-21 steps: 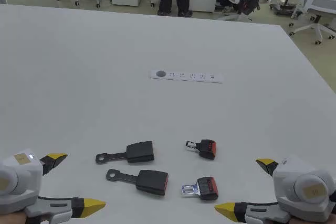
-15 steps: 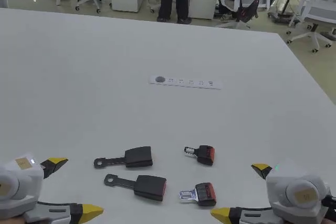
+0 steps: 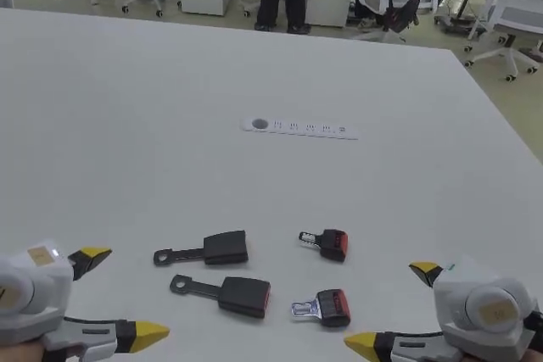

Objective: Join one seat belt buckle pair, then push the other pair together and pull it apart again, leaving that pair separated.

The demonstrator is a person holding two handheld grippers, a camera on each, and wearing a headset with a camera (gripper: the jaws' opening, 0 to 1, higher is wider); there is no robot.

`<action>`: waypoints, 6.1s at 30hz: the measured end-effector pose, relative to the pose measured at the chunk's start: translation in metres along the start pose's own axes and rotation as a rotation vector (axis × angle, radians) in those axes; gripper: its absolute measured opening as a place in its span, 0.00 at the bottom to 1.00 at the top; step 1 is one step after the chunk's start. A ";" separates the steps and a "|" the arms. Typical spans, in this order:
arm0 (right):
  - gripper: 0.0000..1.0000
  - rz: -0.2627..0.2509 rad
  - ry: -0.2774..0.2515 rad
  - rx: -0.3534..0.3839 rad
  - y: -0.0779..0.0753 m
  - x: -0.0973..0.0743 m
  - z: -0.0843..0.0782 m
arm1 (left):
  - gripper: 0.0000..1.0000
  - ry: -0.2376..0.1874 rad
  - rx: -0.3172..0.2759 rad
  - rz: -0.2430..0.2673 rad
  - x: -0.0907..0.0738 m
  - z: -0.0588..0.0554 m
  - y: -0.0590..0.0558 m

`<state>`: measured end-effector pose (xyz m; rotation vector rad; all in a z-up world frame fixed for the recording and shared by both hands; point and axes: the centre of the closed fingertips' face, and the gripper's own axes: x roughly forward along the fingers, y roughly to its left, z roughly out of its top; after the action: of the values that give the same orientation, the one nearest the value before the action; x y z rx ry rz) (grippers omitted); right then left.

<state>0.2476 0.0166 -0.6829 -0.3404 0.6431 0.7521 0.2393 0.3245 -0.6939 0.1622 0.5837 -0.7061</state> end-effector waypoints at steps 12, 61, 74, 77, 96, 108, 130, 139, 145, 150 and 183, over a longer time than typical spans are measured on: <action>0.93 -0.017 0.004 0.024 -0.004 -0.002 -0.004 | 0.94 0.004 0.011 -0.004 0.000 -0.001 0.000; 0.85 0.010 0.027 0.019 0.000 -0.002 -0.006 | 0.91 0.023 0.026 -0.008 0.001 0.000 -0.004; 0.79 0.030 0.015 -0.011 0.000 0.001 -0.003 | 0.81 0.066 0.104 -0.067 0.004 -0.008 -0.014; 0.78 0.038 0.016 -0.020 0.000 0.001 -0.003 | 0.79 0.086 0.124 -0.085 0.005 -0.010 -0.016; 0.60 0.098 0.062 -0.125 0.004 0.012 -0.004 | 0.66 0.171 0.298 -0.158 0.028 0.004 -0.019; 0.49 0.188 0.147 -0.319 0.007 0.036 -0.014 | 0.63 0.246 0.479 -0.264 0.060 0.007 -0.035; 0.36 0.327 0.274 -0.554 0.017 0.072 -0.024 | 0.47 0.334 0.669 -0.401 0.114 0.006 -0.059; 0.38 0.390 0.302 -0.617 0.020 0.082 -0.027 | 0.46 0.357 0.721 -0.448 0.127 0.005 -0.063; 0.34 0.434 0.336 -0.645 0.023 0.083 -0.034 | 0.44 0.373 0.733 -0.492 0.134 -0.001 -0.069; 0.32 0.441 0.346 -0.639 0.022 0.087 -0.037 | 0.40 0.378 0.739 -0.508 0.138 -0.002 -0.072; 0.32 0.430 0.324 -0.533 0.020 0.096 -0.042 | 0.33 0.420 0.745 -0.450 0.138 -0.009 -0.072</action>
<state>0.2688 0.0594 -0.7781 -0.8413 0.8280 1.3000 0.2718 0.1952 -0.7744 0.9090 0.7424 -1.3267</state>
